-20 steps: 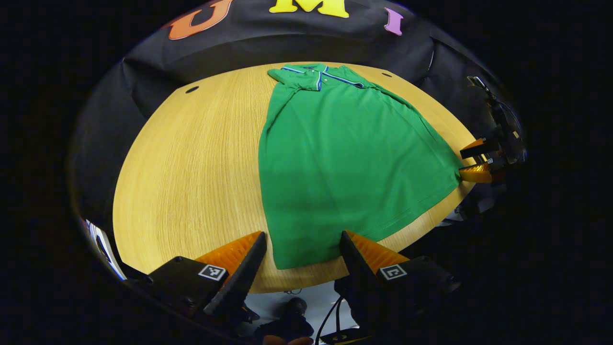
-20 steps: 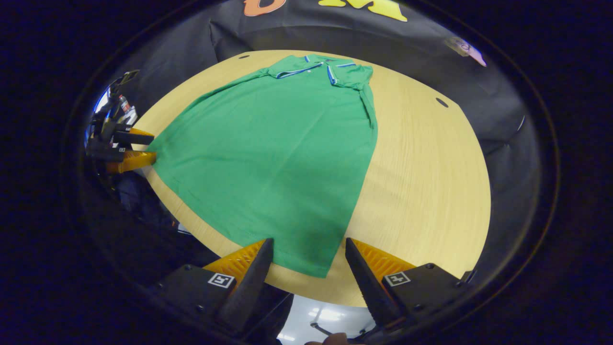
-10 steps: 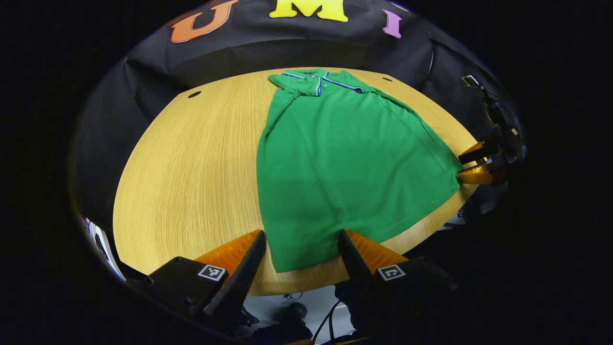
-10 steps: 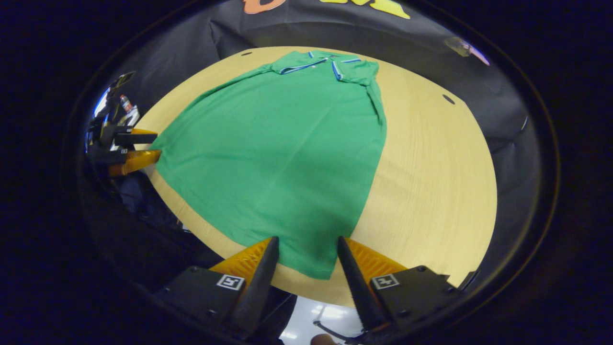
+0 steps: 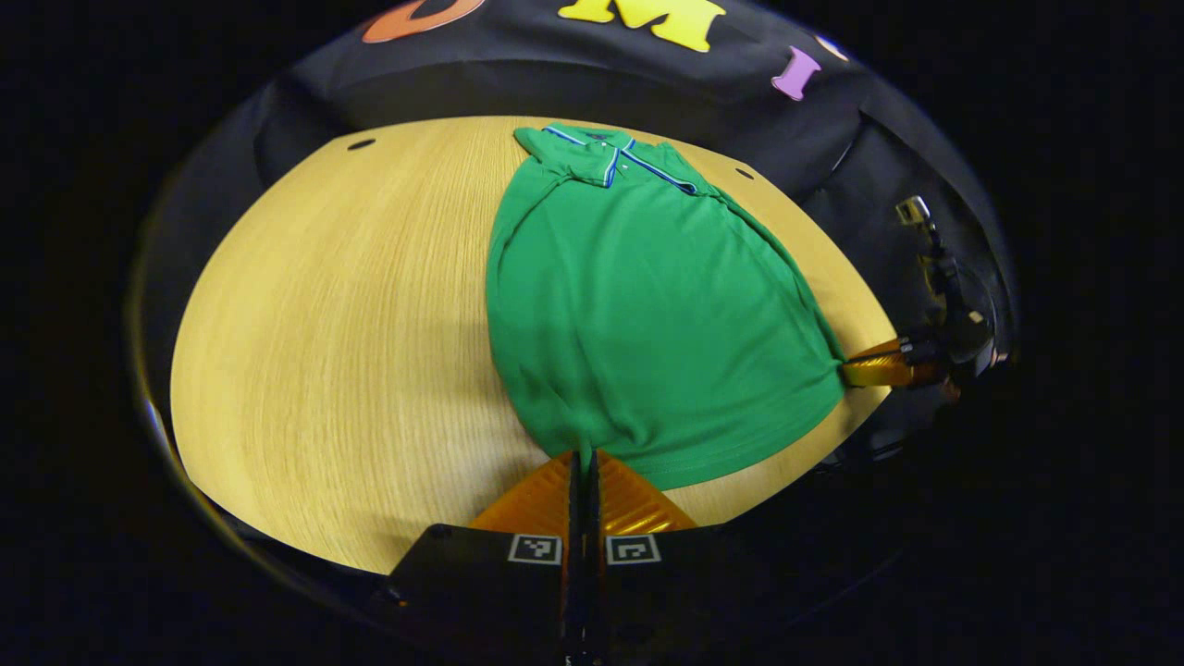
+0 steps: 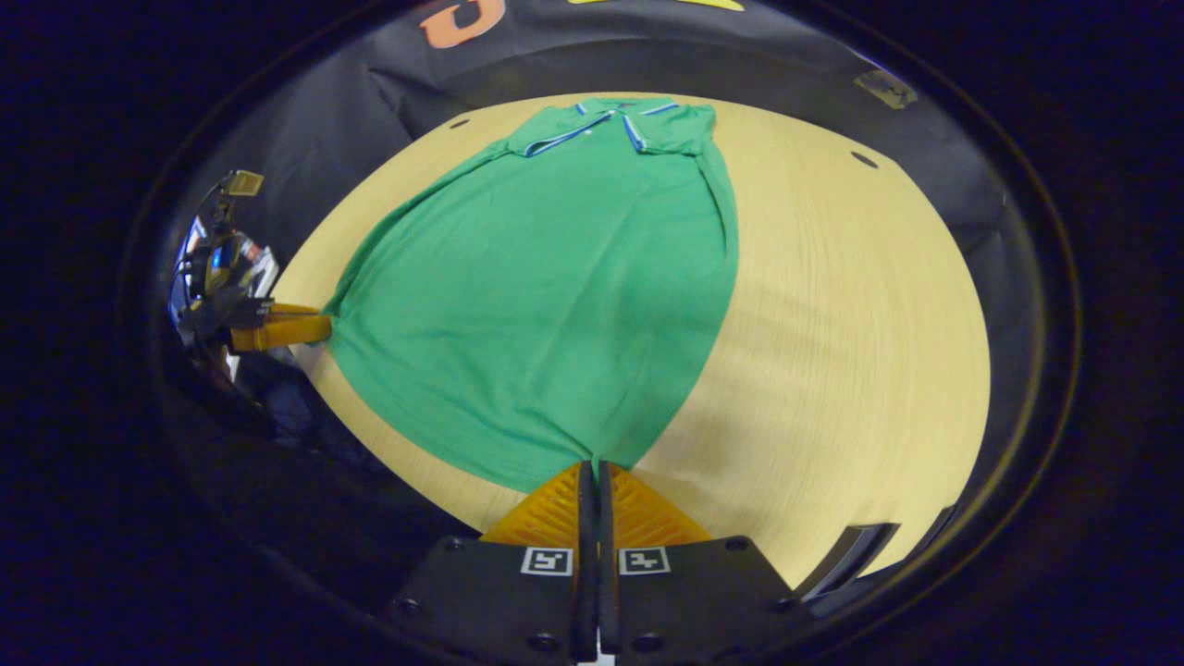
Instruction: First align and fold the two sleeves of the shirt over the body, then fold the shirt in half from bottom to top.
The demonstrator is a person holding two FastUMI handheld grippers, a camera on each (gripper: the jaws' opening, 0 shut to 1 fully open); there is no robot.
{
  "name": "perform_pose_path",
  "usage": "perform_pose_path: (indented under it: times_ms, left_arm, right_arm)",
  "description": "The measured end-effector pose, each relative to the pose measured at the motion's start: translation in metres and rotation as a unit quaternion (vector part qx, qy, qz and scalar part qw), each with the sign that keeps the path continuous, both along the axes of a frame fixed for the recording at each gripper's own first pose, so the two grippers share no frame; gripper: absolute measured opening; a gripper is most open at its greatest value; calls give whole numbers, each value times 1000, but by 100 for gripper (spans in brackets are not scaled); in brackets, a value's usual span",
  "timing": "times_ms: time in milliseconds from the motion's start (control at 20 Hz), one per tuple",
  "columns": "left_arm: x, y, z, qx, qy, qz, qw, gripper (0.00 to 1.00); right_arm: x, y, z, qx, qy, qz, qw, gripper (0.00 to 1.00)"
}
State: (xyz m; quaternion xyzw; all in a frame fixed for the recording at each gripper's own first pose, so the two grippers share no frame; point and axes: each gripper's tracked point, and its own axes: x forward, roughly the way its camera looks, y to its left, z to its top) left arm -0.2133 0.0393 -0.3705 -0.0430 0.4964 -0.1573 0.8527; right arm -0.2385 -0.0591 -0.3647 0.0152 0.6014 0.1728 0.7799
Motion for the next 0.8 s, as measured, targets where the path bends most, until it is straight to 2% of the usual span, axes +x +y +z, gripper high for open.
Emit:
perform_pose_path:
  times_ms: [200, 350, 400, 650, 700, 800]
  left_arm:
    - [17, -4, 22, -1, -21, -21, 1000, 4]
    - [31, -10, 30, -12, -28, -11, 999, 4]
    - [35, -12, 34, -18, -31, -7, 999, 4]
    - [75, -17, 67, -31, -71, 2, 997, 3]
    - [84, -19, 75, -34, -84, 1, 996, 4]
    - [106, -20, 89, -32, -106, -2, 994, 3]
  right_arm:
    - [23, 0, 18, 42, -7, -48, 998, 4]
    - [47, 3, 35, 83, -10, -82, 993, 1]
    - [53, 4, 38, 96, -11, -91, 991, 4]
    - [90, 4, 62, 124, -34, -106, 986, 3]
    - [98, 2, 67, 127, -42, -107, 985, 0]
    - [119, -2, 79, 127, -61, -109, 984, 4]
